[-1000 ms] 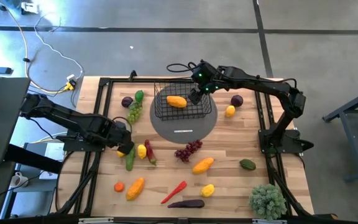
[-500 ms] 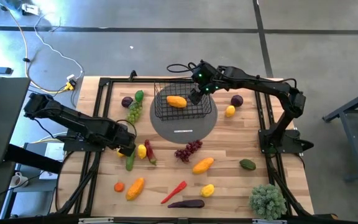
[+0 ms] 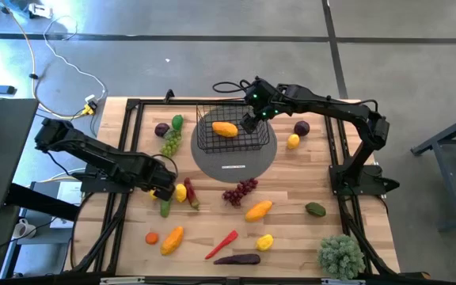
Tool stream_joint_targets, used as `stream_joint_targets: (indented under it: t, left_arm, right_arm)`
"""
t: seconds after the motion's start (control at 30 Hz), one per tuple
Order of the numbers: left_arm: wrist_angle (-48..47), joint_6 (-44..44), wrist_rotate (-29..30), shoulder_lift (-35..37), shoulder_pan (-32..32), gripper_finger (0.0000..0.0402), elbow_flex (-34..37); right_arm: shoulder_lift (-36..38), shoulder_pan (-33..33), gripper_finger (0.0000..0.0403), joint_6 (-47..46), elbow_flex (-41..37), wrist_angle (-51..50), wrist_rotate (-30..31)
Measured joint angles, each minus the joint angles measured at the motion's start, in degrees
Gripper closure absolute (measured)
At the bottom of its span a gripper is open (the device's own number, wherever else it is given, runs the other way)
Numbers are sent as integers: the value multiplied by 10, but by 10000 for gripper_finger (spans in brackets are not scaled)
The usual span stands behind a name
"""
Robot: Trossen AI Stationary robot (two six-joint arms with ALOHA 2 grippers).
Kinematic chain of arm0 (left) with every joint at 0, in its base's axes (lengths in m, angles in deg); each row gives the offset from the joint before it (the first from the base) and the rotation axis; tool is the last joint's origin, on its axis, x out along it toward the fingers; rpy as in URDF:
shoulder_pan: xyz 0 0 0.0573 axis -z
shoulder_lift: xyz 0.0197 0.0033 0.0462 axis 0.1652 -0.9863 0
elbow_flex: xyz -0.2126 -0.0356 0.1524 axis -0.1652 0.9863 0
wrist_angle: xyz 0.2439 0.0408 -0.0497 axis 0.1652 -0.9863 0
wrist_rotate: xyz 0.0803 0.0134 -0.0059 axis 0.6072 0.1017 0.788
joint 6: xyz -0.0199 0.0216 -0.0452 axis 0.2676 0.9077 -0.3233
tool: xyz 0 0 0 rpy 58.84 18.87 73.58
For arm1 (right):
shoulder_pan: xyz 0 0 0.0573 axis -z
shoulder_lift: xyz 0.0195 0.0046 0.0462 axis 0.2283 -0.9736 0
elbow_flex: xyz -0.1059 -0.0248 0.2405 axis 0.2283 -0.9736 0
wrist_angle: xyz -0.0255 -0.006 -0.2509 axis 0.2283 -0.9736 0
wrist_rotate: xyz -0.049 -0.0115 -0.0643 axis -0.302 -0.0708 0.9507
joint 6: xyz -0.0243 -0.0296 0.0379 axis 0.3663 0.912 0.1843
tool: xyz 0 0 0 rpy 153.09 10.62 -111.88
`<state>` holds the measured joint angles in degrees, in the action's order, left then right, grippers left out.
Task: Build produce basket
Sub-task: Put the middle left lemon into the wire basket
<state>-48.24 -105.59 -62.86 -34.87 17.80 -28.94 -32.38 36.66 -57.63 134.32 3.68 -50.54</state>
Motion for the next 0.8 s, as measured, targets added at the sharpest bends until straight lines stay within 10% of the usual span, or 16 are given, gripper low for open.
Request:
stream_joint_targets:
  t: [0.8]
  left_arm:
    - [15, 16, -2, -119, 0, 198, -1]
  right_arm:
    - [0, 0, 128, -5, 0, -1, 0]
